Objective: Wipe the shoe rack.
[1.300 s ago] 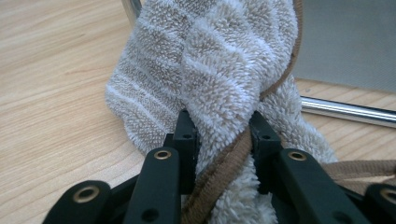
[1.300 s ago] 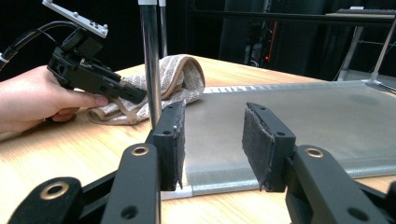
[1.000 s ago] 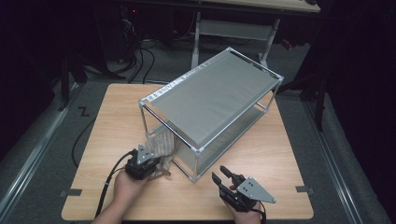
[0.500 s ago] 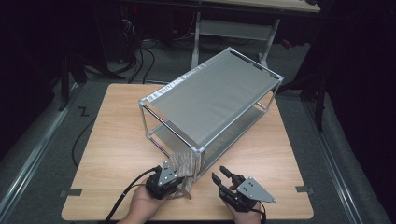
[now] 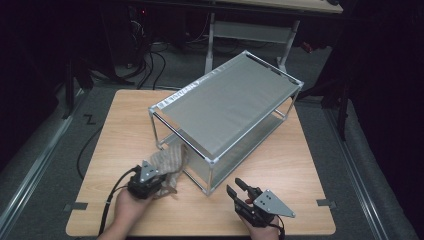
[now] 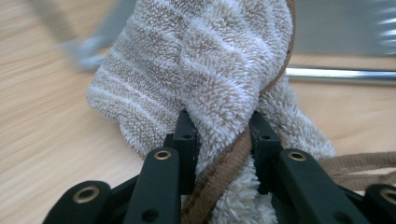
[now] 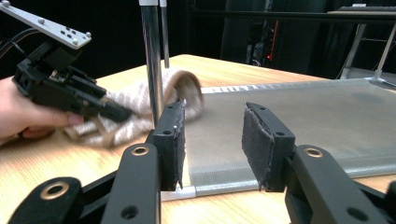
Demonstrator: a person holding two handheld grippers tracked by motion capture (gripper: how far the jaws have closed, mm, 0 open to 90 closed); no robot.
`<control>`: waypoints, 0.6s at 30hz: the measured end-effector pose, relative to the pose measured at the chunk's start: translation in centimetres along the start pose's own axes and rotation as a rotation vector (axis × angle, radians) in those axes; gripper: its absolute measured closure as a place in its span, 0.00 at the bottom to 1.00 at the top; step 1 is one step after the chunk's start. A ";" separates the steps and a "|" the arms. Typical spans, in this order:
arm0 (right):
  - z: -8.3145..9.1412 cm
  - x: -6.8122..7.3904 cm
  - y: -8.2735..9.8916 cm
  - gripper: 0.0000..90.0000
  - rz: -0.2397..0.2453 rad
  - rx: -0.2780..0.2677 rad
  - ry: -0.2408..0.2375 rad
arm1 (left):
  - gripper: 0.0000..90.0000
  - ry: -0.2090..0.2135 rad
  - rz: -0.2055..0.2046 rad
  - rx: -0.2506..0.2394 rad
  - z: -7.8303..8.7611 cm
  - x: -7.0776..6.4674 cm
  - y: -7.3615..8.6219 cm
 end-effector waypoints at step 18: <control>-0.5 0.7 -0.1 0.66 0.018 0.003 -0.022 | 0.69 -0.049 0.190 -0.115 4.8 4.4 3.2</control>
Point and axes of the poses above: each handheld gripper's, and its own axes: z roughly backward along the jaws, y roughly out of its underside, x roughly to its left, the point moved 5 cm from there along -z, roughly forward along the jaws, and after that the axes turned 3 degrees about x, right-handed, at the moved point
